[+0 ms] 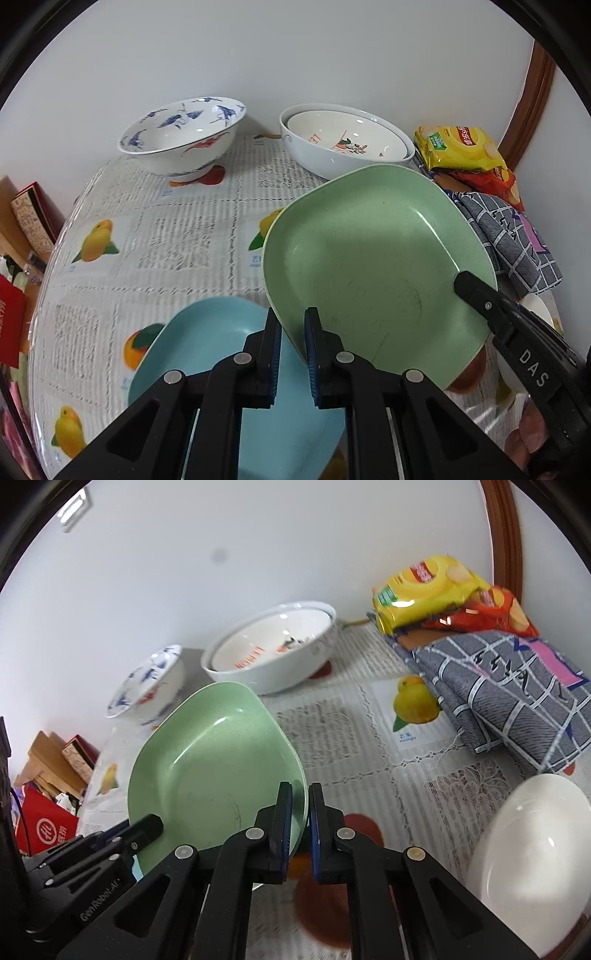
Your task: Organize plates and bowls
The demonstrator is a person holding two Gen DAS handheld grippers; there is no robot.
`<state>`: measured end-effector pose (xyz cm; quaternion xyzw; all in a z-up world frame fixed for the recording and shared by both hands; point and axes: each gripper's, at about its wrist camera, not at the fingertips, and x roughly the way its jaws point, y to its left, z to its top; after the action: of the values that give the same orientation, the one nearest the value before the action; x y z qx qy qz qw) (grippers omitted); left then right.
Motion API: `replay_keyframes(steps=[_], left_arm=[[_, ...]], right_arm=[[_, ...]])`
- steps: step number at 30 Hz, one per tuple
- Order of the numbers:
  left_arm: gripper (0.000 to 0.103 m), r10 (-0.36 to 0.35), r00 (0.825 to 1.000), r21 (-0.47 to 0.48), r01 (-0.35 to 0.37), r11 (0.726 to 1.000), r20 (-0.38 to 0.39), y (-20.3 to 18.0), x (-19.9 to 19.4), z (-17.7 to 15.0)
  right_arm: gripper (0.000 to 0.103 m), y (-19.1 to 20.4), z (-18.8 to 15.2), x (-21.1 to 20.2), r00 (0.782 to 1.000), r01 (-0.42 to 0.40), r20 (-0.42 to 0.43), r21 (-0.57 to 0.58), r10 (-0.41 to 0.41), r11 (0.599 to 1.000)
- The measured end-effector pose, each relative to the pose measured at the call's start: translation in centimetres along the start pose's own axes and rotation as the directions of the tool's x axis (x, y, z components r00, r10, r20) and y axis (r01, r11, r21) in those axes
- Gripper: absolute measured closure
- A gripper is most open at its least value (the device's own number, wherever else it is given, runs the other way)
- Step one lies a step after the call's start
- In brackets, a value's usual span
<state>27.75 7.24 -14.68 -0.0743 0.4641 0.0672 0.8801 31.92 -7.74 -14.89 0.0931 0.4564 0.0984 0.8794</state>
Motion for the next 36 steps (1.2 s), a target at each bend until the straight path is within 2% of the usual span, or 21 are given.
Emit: replay_keyframes(steps=[3, 14, 22, 29, 36], left_arm=[[0.09, -0.004, 1.0, -0.026, 0.004, 1.0, 0.008, 1.0, -1.5, -0.9], [0.09, 0.061, 0.998, -0.08, -0.058, 0.995, 0.033, 4.3, -5.3, -3.9], [0.09, 0.109, 0.993, -0.101, -0.104, 0.989, 0.044, 5.8, -7.4, -4.6], [0.09, 0.113, 0.993, -0.13, -0.106, 0.986, 0.043, 6.7, -7.9, -5.1], [0.09, 0.116, 0.993, -0.144, -0.112, 0.983, 0.02, 7.0, -7.2, -5.3]], right_arm=[[0.095, 0.8, -0.4, -1.4, 0.999, -0.028, 0.017, -0.004, 0.028, 1.0], [0.096, 4.7, -2.9, -3.5, 0.996, -0.091, 0.014, -0.081, 0.092, 0.993], [0.096, 7.0, -3.8, -4.2, 0.992, -0.125, 0.012, -0.13, 0.128, 0.984], [0.096, 7.6, -4.0, -4.2, 0.987, -0.156, -0.001, -0.146, 0.158, 0.977], [0.096, 7.9, -4.3, -3.7, 0.989, -0.149, -0.02, -0.158, 0.148, 0.976]])
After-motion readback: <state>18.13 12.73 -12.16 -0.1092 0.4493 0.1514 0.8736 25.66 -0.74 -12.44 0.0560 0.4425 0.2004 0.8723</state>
